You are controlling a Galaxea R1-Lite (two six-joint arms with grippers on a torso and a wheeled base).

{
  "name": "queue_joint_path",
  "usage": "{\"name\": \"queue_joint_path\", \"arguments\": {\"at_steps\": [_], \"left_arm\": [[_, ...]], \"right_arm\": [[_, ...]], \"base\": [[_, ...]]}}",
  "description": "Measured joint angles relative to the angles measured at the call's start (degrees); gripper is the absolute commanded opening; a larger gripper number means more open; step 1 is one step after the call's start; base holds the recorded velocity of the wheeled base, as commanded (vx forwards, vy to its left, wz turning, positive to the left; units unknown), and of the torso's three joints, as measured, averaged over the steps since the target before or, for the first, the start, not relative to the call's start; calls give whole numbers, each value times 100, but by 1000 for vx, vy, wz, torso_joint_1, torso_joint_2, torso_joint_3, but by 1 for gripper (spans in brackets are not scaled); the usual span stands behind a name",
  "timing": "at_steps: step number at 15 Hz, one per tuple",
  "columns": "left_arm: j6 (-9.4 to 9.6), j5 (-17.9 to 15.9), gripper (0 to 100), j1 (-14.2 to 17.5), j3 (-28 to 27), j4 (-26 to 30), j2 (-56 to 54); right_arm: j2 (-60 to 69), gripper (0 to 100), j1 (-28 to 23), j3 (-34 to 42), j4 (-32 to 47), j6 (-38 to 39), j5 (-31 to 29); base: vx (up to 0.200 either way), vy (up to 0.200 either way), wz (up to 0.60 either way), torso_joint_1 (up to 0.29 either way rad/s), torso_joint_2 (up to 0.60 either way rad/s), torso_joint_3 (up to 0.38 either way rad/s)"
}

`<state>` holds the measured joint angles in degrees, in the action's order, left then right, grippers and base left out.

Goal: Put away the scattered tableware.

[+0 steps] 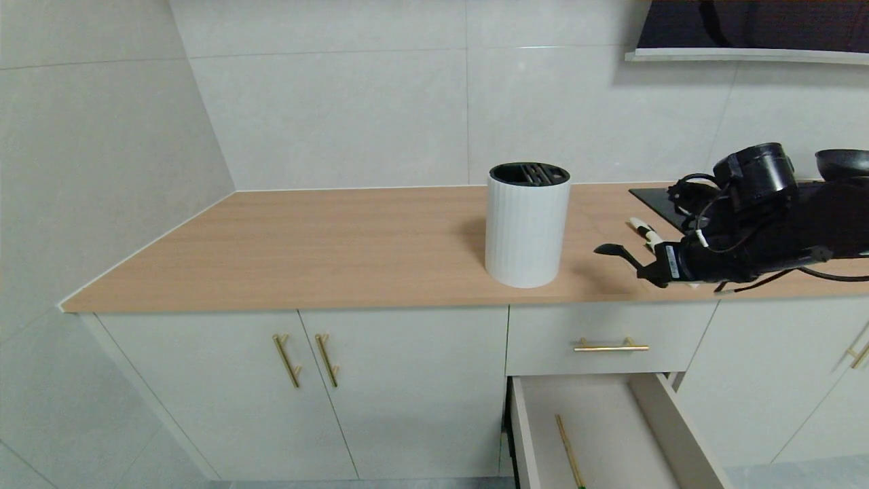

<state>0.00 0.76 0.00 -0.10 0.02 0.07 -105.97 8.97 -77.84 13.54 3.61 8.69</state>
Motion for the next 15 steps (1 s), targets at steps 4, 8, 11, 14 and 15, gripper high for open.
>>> {"name": "queue_joint_path", "arguments": {"at_steps": [4,8,11,14,15], "left_arm": [[0,0,100,0,0,-2,0],[0,0,100,0,0,-2,0],[0,0,100,0,0,-2,0],[0,0,100,0,0,0,0],[0,2,100,0,0,-2,0]], "right_arm": [[603,0,65,1089,-339,18,-21],[991,0,69,2148,-1196,13,-29],[1104,0,61,2690,-1693,-11,-29],[1133,0,41,2806,-1759,-16,-33],[1135,0,41,2820,-1759,-22,-35]], "base": [[0,0,0,0,0,0],[0,0,0,0,0,0],[0,0,0,0,0,0],[0,0,0,0,0,0],[0,0,0,0,0,0]]}}
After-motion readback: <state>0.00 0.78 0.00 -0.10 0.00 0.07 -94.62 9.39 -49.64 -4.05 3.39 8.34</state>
